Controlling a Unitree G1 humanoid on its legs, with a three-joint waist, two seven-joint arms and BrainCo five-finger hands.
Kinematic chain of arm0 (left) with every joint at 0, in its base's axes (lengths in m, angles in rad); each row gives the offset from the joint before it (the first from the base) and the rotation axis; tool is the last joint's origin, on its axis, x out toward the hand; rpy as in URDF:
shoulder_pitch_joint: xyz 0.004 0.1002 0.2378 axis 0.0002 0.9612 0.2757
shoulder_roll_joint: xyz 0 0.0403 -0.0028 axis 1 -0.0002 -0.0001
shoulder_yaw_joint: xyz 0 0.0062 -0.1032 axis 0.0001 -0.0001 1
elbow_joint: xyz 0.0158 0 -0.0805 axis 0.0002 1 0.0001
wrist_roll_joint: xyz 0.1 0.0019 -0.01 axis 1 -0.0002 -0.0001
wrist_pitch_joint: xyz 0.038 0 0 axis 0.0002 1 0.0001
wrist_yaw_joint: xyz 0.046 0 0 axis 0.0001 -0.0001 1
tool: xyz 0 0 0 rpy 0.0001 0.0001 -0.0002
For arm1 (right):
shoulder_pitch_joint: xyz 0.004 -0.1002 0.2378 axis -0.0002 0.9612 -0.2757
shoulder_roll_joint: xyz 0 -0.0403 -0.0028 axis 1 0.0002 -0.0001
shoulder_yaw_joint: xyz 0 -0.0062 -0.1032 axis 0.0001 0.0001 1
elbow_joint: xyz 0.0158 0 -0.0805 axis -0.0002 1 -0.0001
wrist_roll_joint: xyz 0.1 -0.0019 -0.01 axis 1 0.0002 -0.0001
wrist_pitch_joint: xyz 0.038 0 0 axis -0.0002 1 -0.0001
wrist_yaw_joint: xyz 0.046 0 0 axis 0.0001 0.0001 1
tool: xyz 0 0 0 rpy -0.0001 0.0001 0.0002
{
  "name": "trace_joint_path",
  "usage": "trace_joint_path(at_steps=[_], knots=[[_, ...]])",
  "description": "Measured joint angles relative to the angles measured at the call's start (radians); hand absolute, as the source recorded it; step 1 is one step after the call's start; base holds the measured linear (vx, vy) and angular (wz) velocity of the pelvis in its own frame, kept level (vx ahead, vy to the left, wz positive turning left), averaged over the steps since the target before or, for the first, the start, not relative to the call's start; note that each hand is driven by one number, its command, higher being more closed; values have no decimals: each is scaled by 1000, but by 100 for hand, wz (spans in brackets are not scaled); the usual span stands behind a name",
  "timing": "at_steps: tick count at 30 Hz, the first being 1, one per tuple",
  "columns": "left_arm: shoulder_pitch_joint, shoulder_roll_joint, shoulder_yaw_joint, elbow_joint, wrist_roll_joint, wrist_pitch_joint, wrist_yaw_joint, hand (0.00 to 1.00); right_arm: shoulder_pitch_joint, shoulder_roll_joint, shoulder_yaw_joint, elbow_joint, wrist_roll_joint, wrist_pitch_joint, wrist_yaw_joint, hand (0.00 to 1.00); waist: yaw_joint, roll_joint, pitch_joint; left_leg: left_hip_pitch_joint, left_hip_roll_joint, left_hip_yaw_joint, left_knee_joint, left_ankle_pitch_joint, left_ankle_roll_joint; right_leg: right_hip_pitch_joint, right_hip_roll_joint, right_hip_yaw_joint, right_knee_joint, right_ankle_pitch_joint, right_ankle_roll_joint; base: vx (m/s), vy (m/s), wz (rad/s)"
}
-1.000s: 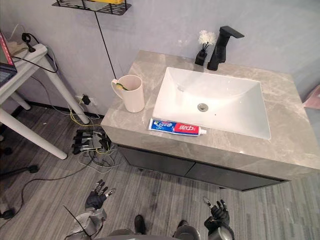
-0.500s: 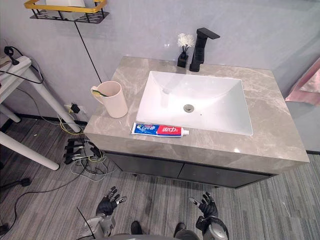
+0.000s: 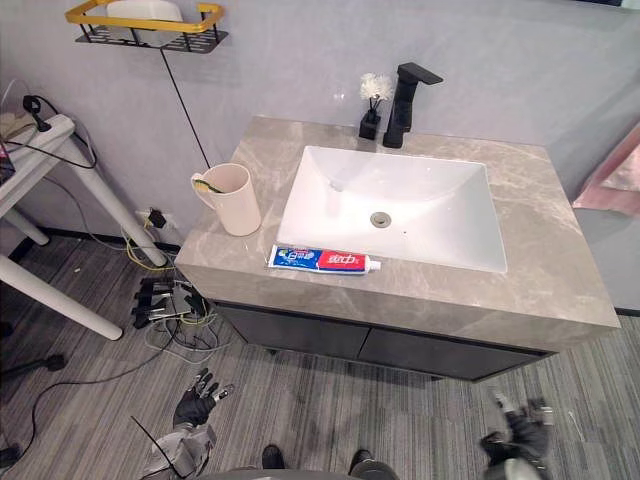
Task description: Organize washtable
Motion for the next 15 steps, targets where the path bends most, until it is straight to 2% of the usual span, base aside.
trace_joint_path(at_steps=[3,4,8,12,15], knots=[[0,-7,1,-1,8,0,-17,0,16,-42,-114,-147,-7,-9,-33,0,-3,-13,5,-9,2,13,-1,-6,-4,-7,1,13,2,-2,3,-49,-5,-11],[0,-11,0,-1,14,0,-18,0,15,-55,-133,-169,-12,-12,-41,0,-3,-10,3,-9,2,15,-1,-6,-3,-8,1,16,2,-2,4,-36,0,-11],[1,-28,-6,8,37,0,-20,0,-15,-142,-225,-256,-30,-47,-87,0,-5,-31,-3,-22,3,18,-1,-3,2,-29,1,23,14,-2,3,6,0,-4],[-3,-27,-27,12,38,0,-36,0,-104,-222,-226,-288,-43,-70,-102,0,-5,-42,-18,-37,2,11,0,-2,4,-41,1,22,16,-1,2,30,-7,4],[-2,-28,-53,37,38,0,-40,0,-177,-312,-161,-290,-43,-91,-96,0,-3,-51,-20,-44,-1,-9,2,-1,4,-41,0,22,16,-1,2,31,2,16]])
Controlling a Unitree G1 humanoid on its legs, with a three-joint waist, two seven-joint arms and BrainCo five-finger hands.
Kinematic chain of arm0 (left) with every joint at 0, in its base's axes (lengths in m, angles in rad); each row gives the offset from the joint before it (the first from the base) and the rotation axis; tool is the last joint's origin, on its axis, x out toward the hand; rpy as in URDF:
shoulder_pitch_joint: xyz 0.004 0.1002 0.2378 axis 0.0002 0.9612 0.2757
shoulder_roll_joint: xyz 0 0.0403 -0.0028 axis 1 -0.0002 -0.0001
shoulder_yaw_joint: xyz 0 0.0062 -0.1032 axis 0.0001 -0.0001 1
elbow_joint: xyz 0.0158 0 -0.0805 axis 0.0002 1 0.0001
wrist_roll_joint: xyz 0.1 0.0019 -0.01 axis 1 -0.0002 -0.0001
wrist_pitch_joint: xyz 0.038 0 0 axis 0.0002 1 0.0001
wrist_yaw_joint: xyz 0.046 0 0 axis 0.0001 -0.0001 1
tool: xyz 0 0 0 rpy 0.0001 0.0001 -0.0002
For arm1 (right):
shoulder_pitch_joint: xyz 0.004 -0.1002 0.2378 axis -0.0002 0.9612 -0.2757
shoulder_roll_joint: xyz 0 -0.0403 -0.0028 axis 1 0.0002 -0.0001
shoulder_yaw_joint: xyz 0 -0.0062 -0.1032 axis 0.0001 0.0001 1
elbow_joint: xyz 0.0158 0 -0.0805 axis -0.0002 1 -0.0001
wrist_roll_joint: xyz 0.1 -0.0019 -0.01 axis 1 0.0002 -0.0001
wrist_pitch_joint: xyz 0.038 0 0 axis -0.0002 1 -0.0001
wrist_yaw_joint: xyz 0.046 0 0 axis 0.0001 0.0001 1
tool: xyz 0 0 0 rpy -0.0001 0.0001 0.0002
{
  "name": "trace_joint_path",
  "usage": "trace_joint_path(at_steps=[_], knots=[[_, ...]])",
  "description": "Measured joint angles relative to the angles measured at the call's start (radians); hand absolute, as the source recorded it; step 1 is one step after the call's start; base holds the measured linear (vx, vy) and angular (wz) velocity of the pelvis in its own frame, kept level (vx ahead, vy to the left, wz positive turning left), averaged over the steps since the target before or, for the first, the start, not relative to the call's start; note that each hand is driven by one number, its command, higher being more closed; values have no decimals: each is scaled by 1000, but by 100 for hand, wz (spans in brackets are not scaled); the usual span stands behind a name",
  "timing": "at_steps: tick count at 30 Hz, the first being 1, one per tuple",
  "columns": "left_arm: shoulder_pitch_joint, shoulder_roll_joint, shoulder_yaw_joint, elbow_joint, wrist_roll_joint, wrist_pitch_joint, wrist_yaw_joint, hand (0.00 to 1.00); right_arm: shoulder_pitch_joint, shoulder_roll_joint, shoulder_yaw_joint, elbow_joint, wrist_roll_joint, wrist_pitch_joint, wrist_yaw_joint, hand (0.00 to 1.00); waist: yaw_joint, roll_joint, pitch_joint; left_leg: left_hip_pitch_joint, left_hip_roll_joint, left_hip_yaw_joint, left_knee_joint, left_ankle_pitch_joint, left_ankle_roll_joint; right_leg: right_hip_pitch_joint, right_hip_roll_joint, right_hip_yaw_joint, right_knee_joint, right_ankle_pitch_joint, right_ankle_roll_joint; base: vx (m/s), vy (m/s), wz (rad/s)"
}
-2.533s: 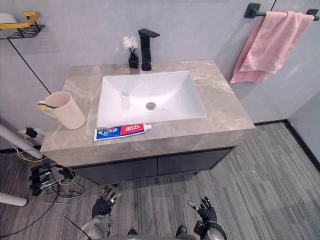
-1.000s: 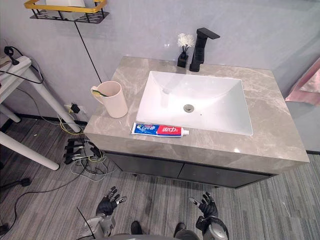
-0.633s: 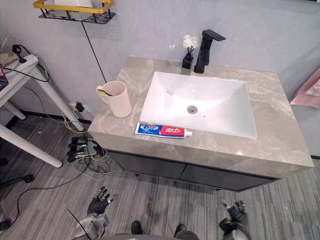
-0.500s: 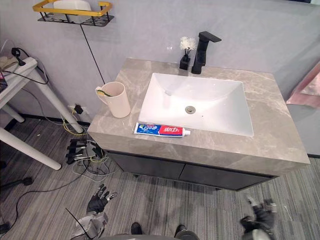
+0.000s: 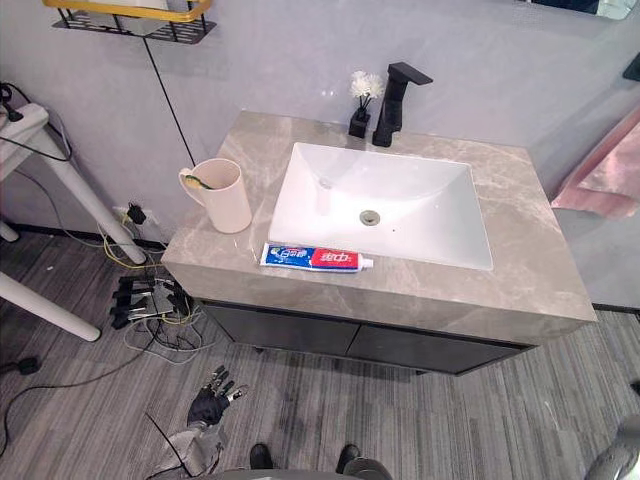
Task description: Organize washtable
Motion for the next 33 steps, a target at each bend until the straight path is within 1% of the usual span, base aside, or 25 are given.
trace_joint_path(at_steps=[2,4,5,6,7,9,10,12,15,18,19,22,24,28,33], knots=[[7,4,-31,5,0,0,-1,0,-50,-95,136,0,7,-2,21,0,2,0,1,-2,-5,-11,4,7,4,-4,0,-2,0,0,0,47,4,16],[13,4,-42,5,-1,0,-16,0,-91,-173,277,0,7,4,71,0,4,3,2,-8,-14,-17,5,10,5,-8,-2,-5,1,0,0,18,10,11],[14,5,-51,5,-2,0,-23,0,-114,-209,370,0,6,8,115,0,7,4,2,-11,-14,-23,5,12,5,-8,-3,-11,1,0,0,-10,14,12],[14,7,-58,4,-2,0,-26,0,-120,-222,410,0,6,12,136,0,11,4,2,-12,-15,-27,5,13,6,-7,-3,-15,1,0,0,-11,5,15],[14,10,-71,4,-3,0,-34,0,-128,-238,464,0,6,19,168,0,22,4,2,-14,-15,-32,5,14,6,-7,-3,-19,1,0,0,-8,-8,13],[26,13,-82,1,-5,0,-47,0,-146,-272,613,-1,6,29,247,0,46,3,2,-21,-17,-47,5,17,8,-7,-5,-29,1,0,0,-7,-5,18],[27,14,-82,1,-5,0,-49,0,-146,-275,627,-2,6,30,256,0,47,3,2,-23,-18,-51,5,18,9,-8,-6,-30,1,0,0,-2,3,27],[32,18,-82,-14,-6,0,-65,0,-152,-307,724,-6,6,48,317,0,57,3,5,-36,-19,-69,5,24,12,-12,-11,-33,2,0,0,-3,9,24],[48,23,-87,-28,-7,0,-68,0,-158,-316,789,-10,6,48,371,0,58,2,10,-43,-32,-84,5,28,16,-14,-19,-43,4,0,0,-7,43,16],[50,33,-103,-29,-17,0,-82,0,-160,-341,836,-11,7,48,398,0,57,2,16,-46,-34,-91,5,29,18,-15,-26,-48,7,0,0,-17,31,9],[50,38,-105,-29,-21,0,-87,0,-160,-351,864,-12,7,48,417,0,57,2,19,-49,-36,-98,4,30,18,-15,-29,-53,9,0,1,-16,37,11],[48,43,-112,-29,-23,-1,-88,0,-160,-355,902,-12,7,49,440,0,57,0,24,-59,-39,-109,4,36,25,-20,-31,-58,9,0,1,-16,29,11],[46,43,-112,-31,-23,-3,-88,0,-161,-365,924,-12,7,49,442,0,59,0,28,-63,-39,-111,4,38,25,-23,-31,-59,9,1,2,-8,18,6],[45,45,-113,-33,-23,-23,-89,0,-180,-384,965,-12,7,49,457,0,58,-4,43,-67,-40,-121,4,42,27,-22,-31,-68,8,1,2,2,4,4],[41,52,-117,-40,-30,-24,-89,0,-196,-407,1000,-7,7,56,458,0,62,-14,51,-88,-40,-136,5,50,28,-34,-28,-84,6,1,2,13,2,10]])
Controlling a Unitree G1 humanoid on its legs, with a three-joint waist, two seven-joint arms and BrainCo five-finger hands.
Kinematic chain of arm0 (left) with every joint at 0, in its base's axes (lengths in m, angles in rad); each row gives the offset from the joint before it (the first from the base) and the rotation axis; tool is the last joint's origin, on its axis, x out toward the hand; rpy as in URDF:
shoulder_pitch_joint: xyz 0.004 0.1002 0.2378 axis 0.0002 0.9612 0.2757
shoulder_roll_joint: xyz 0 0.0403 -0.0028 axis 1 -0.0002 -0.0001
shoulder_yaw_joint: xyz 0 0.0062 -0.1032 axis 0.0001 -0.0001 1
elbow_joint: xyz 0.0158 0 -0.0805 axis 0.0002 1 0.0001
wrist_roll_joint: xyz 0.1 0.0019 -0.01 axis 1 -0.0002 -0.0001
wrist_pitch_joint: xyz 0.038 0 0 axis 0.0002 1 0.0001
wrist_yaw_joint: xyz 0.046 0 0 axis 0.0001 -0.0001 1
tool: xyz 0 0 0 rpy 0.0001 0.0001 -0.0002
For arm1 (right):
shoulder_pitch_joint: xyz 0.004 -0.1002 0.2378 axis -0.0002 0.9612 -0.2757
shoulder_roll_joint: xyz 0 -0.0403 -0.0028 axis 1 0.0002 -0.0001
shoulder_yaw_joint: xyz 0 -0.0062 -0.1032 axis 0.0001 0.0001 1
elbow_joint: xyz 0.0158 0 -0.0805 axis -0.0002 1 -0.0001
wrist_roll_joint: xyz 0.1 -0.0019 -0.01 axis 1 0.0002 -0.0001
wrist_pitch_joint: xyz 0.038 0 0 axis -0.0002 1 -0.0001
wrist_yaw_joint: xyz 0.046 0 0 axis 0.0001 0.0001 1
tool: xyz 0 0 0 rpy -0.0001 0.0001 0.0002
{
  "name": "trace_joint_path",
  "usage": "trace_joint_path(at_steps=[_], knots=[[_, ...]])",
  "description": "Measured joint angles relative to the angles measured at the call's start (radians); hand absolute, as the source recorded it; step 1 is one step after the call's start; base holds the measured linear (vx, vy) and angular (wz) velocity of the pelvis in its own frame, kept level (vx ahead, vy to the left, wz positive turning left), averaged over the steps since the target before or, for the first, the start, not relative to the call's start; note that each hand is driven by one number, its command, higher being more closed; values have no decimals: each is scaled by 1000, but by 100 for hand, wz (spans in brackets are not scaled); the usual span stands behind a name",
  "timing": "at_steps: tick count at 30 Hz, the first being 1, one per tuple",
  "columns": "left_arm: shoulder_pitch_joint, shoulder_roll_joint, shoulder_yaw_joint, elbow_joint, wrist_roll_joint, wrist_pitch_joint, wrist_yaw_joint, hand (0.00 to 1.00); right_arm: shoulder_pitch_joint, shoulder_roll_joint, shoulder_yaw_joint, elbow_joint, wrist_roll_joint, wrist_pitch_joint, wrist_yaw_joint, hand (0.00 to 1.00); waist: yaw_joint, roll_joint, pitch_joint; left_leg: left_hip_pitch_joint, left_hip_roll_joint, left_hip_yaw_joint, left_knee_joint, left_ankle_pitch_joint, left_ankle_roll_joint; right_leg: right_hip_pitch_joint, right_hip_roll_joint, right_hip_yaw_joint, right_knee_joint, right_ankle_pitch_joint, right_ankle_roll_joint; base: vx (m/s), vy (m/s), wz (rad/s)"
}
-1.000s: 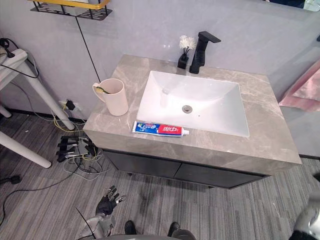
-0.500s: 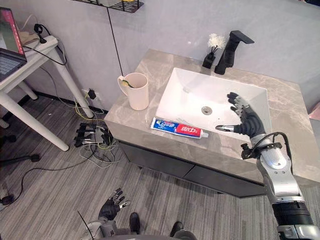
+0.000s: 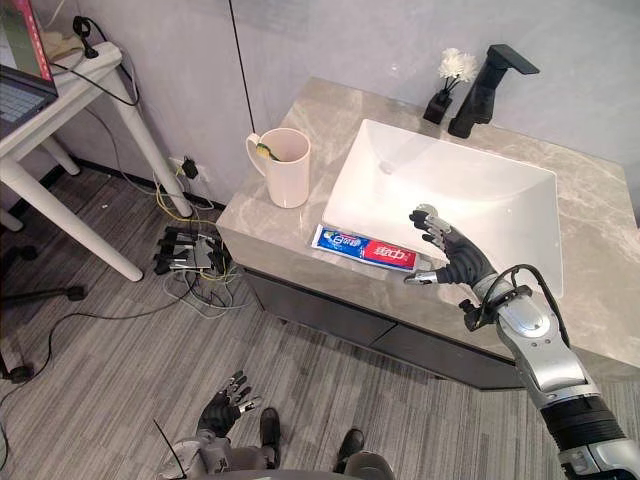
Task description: Organize washtable
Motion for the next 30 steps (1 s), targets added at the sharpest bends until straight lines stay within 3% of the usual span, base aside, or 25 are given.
trace_joint_path(at_steps=[9,18,30], knots=[[-21,10,1,1,-11,-7,1,0,-81,-47,47,20,-1,0,-3,0,23,-26,15,-22,6,-3,0,3,3,-20,4,4,2,0,-1,3,0,0],[-33,26,6,2,-20,-12,2,0,-116,-50,57,30,-1,1,-3,0,27,-52,31,-42,6,-9,0,4,3,-36,5,27,2,0,-1,17,6,3],[-38,28,6,2,-33,-12,2,0,-107,-51,57,29,-2,1,-2,0,29,-58,38,-44,6,-10,0,4,3,-37,3,32,2,0,-1,0,0,0]])
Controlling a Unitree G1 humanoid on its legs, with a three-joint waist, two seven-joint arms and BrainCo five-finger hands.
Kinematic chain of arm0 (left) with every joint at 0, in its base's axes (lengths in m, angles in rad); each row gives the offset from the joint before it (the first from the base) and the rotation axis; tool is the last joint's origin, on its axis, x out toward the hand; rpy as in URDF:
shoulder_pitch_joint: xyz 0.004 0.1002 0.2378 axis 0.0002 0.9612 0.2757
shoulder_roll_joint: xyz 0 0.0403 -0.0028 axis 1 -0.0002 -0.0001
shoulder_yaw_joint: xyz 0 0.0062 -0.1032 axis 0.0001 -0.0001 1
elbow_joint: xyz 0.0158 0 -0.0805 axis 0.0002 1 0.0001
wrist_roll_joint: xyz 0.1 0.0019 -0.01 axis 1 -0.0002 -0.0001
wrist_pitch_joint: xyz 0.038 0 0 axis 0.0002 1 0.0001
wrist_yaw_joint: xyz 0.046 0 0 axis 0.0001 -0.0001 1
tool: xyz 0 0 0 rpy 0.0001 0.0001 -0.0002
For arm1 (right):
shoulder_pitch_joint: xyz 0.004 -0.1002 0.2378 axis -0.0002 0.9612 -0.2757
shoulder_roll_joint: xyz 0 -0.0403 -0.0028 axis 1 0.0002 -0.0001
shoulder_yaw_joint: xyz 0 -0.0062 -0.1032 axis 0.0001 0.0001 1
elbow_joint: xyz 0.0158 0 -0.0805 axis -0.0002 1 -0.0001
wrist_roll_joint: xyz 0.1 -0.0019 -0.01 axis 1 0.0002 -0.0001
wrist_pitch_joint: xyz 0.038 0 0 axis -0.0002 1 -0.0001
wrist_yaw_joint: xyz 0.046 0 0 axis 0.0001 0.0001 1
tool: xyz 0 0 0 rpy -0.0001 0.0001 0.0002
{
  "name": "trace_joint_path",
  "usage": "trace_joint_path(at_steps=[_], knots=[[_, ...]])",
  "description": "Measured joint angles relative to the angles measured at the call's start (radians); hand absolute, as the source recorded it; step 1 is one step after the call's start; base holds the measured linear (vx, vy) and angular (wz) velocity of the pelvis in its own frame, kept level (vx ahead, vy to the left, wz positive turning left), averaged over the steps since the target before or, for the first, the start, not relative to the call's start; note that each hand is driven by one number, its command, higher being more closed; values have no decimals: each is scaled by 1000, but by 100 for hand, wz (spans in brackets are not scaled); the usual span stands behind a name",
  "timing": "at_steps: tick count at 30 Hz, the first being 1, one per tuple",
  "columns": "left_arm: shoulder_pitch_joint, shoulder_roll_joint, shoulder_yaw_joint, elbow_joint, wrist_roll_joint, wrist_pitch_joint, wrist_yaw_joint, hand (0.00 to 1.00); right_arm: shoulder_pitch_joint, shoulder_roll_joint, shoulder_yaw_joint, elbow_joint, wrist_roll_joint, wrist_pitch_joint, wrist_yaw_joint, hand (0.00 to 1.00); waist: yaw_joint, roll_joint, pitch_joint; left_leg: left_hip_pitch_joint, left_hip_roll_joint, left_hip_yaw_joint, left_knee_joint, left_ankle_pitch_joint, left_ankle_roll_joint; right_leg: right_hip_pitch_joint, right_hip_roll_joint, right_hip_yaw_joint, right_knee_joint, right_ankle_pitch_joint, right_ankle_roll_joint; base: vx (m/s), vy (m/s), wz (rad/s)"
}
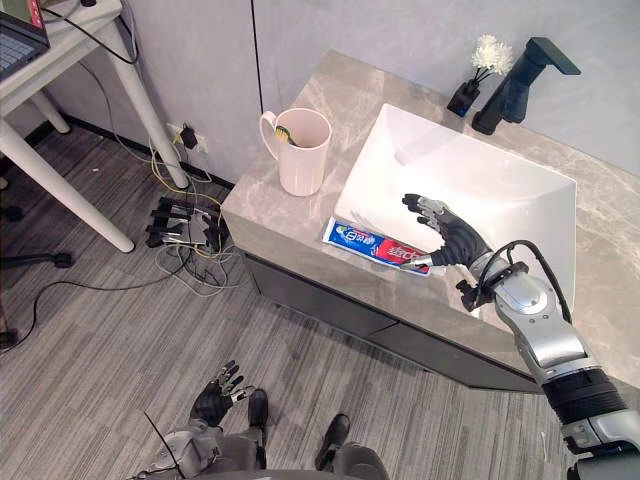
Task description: Organize washtable
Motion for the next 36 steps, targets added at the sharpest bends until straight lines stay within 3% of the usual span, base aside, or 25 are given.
trace_joint_path(at_steps=[14,15,36], knots=[[-2,2,3,-11,-13,0,0,0,93,3,-15,-4,-40,6,1,0,-4,-4,19,-15,-1,-12,0,0,0,-16,-3,0,9,0,0,10,1,2],[-2,2,3,-12,-17,0,0,0,100,3,-20,-3,-40,6,0,100,-4,-4,19,-17,-2,-18,0,0,0,-16,-3,0,10,0,0,29,7,12],[-4,19,4,-25,-18,1,0,0,73,40,-79,15,-69,7,-40,100,1,-18,36,-9,0,-37,1,-1,-1,3,-7,27,13,-1,-1,28,3,4]])
